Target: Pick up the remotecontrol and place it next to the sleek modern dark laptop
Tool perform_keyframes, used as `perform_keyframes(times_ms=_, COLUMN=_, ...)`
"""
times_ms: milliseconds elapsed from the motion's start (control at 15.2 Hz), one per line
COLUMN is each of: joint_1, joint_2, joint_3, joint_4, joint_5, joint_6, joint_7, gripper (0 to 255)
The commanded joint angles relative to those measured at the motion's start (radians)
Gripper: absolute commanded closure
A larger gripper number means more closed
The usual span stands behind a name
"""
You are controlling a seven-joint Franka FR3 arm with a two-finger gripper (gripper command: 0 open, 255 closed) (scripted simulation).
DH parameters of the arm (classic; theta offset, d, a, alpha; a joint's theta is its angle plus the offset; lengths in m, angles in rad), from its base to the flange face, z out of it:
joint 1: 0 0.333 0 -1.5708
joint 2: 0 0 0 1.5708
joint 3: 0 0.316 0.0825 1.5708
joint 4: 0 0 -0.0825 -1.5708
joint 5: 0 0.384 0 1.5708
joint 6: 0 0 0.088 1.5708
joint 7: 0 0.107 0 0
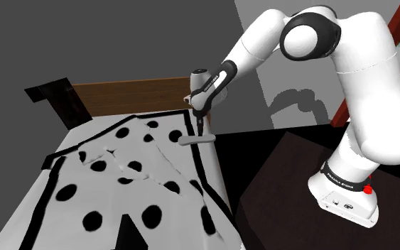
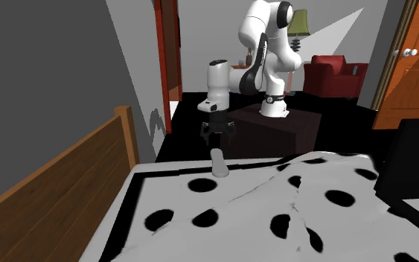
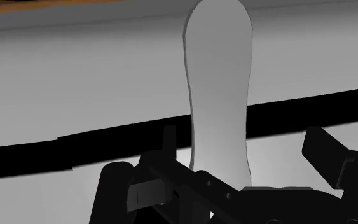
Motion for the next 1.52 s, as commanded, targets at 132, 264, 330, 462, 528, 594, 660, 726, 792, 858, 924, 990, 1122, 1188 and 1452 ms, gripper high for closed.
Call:
perform_keyframes(times_ms=132, joint_1=0.002, joint_2=0.111, joint_3=0.016, joint_4=0.097, joint_5=-0.011, joint_6=0.013, joint_7=-0.029, gripper=0)
perform_keyframes(times_ms=264, joint_1=0.001, joint_2=0.134, joint_3=0.017, joint_4=0.106, joint_5=-0.009, joint_6=0.027, joint_7=-0.030, gripper=0)
perform_keyframes(times_ms=330, joint_1=0.001, joint_2=0.146, joint_3=0.018, joint_4=0.110, joint_5=-0.009, joint_6=0.035, joint_7=-0.030, gripper=0)
perform_keyframes(times_ms=462, joint_1=0.000, joint_2=0.169, joint_3=0.020, joint_4=0.120, joint_5=-0.008, joint_6=0.049, joint_7=-0.031, gripper=0)
perform_keyframes(times_ms=528, joint_1=0.000, joint_2=0.182, joint_3=0.020, joint_4=0.125, joint_5=-0.007, joint_6=0.055, joint_7=-0.031, gripper=0)
perform_keyframes(times_ms=594, joint_1=0.000, joint_2=0.188, joint_3=0.021, joint_4=0.128, joint_5=-0.007, joint_6=0.059, joint_7=-0.031, gripper=0)
perform_keyframes(times_ms=660, joint_1=0.000, joint_2=0.188, joint_3=0.021, joint_4=0.129, joint_5=-0.007, joint_6=0.059, joint_7=-0.031, gripper=0)
perform_keyframes(times_ms=726, joint_1=0.000, joint_2=0.188, joint_3=0.021, joint_4=0.129, joint_5=-0.007, joint_6=0.059, joint_7=-0.031, gripper=0)
perform_keyframes(times_ms=792, joint_1=0.000, joint_2=0.188, joint_3=0.021, joint_4=0.129, joint_5=-0.007, joint_6=0.059, joint_7=-0.031, gripper=0)
perform_keyframes(times_ms=858, joint_1=0.000, joint_2=0.189, joint_3=0.021, joint_4=0.129, joint_5=-0.007, joint_6=0.059, joint_7=-0.031, gripper=0)
perform_keyframes(times_ms=924, joint_1=0.000, joint_2=0.189, joint_3=0.021, joint_4=0.129, joint_5=-0.007, joint_6=0.059, joint_7=-0.031, gripper=0)
perform_keyframes(times_ms=990, joint_1=0.000, joint_2=0.189, joint_3=0.021, joint_4=0.129, joint_5=-0.007, joint_6=0.059, joint_7=-0.031, gripper=0)
perform_keyframes(times_ms=1122, joint_1=0.000, joint_2=0.188, joint_3=0.021, joint_4=0.129, joint_5=-0.007, joint_6=0.059, joint_7=-0.031, gripper=255)
perform_keyframes(times_ms=1188, joint_1=0.000, joint_2=0.188, joint_3=0.021, joint_4=0.129, joint_5=-0.007, joint_6=0.059, joint_7=-0.031, gripper=255)
perform_keyframes(times_ms=1452, joint_1=0.000, joint_2=0.188, joint_3=0.021, joint_4=0.128, joint_5=-0.007, joint_6=0.059, joint_7=-0.031, gripper=255)
